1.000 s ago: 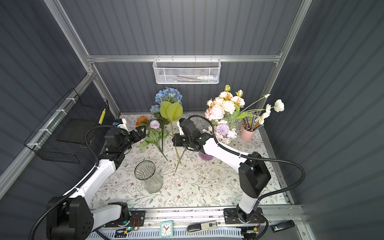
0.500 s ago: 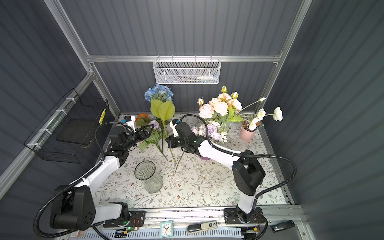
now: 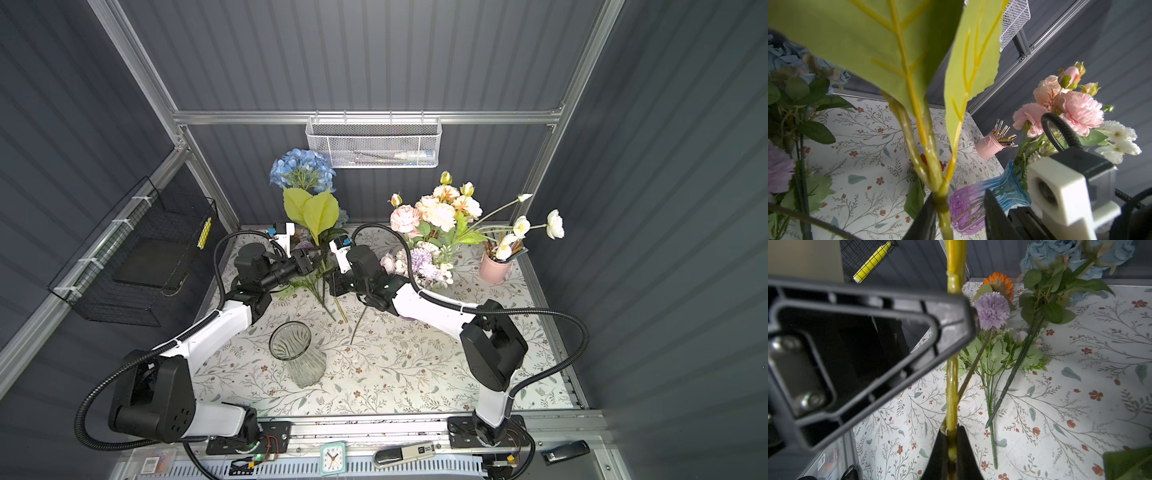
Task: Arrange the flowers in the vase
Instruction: 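Grasp the hydrangea stem with the left gripper while the right gripper holds it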
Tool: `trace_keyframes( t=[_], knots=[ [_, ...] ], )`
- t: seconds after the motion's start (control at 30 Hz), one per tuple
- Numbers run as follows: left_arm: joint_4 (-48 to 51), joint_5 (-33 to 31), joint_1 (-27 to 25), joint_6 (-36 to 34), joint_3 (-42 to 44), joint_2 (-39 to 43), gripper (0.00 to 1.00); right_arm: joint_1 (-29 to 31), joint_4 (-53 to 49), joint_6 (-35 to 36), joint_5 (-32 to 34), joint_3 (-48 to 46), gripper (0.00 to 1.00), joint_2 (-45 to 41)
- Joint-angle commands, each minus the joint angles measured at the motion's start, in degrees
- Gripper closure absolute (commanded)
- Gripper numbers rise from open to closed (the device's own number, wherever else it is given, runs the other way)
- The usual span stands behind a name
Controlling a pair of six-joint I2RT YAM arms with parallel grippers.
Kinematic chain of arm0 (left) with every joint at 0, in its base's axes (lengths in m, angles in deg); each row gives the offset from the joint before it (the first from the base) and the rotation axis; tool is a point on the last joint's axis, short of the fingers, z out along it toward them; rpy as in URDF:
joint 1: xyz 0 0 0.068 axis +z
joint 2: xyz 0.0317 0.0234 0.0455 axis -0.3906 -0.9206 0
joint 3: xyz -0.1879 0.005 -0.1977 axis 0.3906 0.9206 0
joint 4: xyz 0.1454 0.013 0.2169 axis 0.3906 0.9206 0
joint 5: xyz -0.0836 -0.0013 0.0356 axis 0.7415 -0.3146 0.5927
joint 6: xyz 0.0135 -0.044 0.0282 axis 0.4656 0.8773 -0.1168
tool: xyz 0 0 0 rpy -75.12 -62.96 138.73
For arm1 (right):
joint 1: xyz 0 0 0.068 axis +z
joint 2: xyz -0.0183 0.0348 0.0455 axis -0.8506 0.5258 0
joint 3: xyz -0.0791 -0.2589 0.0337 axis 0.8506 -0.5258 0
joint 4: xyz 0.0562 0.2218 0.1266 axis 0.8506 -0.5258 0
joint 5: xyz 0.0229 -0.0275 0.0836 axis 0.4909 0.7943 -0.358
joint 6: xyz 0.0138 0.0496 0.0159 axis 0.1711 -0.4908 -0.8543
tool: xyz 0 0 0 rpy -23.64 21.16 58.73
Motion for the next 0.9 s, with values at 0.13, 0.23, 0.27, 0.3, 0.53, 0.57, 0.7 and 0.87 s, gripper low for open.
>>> trace_keyframes(
  t=[0.13, 0.23, 0.27, 0.3, 0.53, 0.57, 0.7, 0.87],
  knots=[
    [-4.0, 2.3, -0.1, 2.4, -2.3, -1.3, 0.90, 0.6, 3.6, 2.7, 0.0, -2.4, 1.00, -2.1],
    [-1.9, 1.1, -0.1, 1.0, -2.6, 0.4, 1.00, 0.6, 0.2, 4.0, 1.1, -0.9, 0.85, -3.1],
    [-1.0, 0.1, -0.1, 0.0, -2.7, 1.2, 1.00, 0.6, -1.4, 4.5, 1.5, -0.3, 0.79, -3.6],
    [-0.1, -1.1, -0.1, -1.0, -2.8, 2.2, 1.00, 0.6, -3.5, 4.9, 2.1, 0.6, 0.75, -4.4],
    [-3.3, -8.5, -0.1, -3.1, -1.8, 6.9, 1.00, 0.5, -20.7, 7.7, 1.7, 4.0, 0.43, -12.4],
    [-4.9, -8.9, -0.1, -2.6, -1.5, 7.1, 1.00, 0.5, -22.8, 7.5, 2.0, 4.1, 0.41, -13.6],
    [-12.5, -10.4, -0.7, -0.2, -0.3, 7.3, 1.00, 0.5, -31.8, 4.8, 3.6, 2.1, 0.30, -19.8],
    [-16.8, -13.7, -3.4, -1.8, 0.6, 8.5, 1.00, 0.6, -36.1, -2.7, 4.7, -7.8, 0.20, -28.8]
  ],
)
